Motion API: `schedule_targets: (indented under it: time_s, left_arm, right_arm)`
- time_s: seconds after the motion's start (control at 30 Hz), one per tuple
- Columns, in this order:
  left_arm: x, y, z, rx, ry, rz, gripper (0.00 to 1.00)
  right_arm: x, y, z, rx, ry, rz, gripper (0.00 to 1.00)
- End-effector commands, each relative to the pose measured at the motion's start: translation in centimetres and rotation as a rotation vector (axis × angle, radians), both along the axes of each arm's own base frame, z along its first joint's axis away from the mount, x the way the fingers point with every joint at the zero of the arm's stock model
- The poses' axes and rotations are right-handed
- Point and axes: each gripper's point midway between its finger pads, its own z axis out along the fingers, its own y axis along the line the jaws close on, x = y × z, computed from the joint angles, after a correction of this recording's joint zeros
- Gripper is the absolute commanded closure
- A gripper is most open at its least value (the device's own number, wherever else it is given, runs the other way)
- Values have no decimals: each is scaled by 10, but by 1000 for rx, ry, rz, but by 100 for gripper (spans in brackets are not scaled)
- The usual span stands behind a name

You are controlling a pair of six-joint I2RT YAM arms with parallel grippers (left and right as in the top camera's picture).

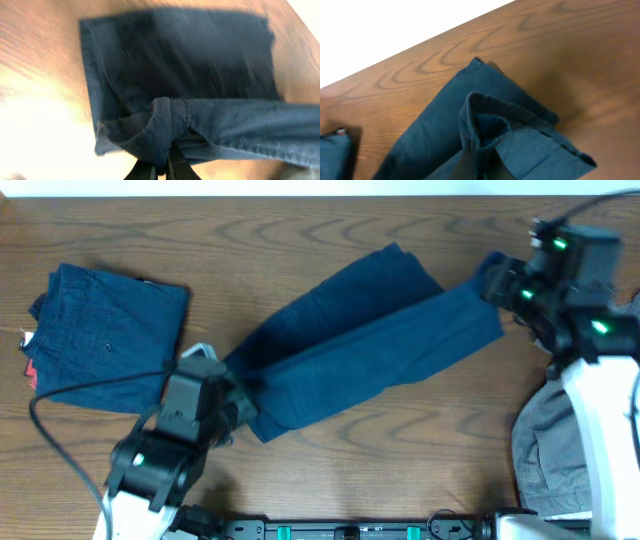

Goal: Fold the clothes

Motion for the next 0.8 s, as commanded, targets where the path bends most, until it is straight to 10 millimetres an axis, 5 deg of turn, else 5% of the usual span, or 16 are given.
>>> schedule_targets:
  time_s: [0.0, 0.33, 0.5, 0.57, 0.6, 0.67, 0.77]
  left_arm:
    - [19, 42, -21, 177, 22, 213, 94]
    - [51, 53, -94, 289, 208, 327, 94]
    - [76, 58, -113, 277, 196, 365, 92]
    - [85, 59, -120, 271, 187, 377, 83]
    - [88, 60, -123, 270, 186, 383, 75]
    - [93, 64, -126, 263, 178, 399, 56]
    - [102, 73, -121, 239, 150, 429, 45]
  right_arm:
    - [31, -20, -10, -142, -26, -78, 99]
    - [91, 25, -99, -150, 25, 20, 99]
    - [116, 43, -125, -135, -21, 51, 99]
    - [130, 57, -128, -109, -73, 77, 98]
    - [135, 64, -128, -92, -99, 98, 92]
    - [143, 77, -126, -65, -146, 133, 59]
    - [144, 71, -127, -79, -144, 118, 46]
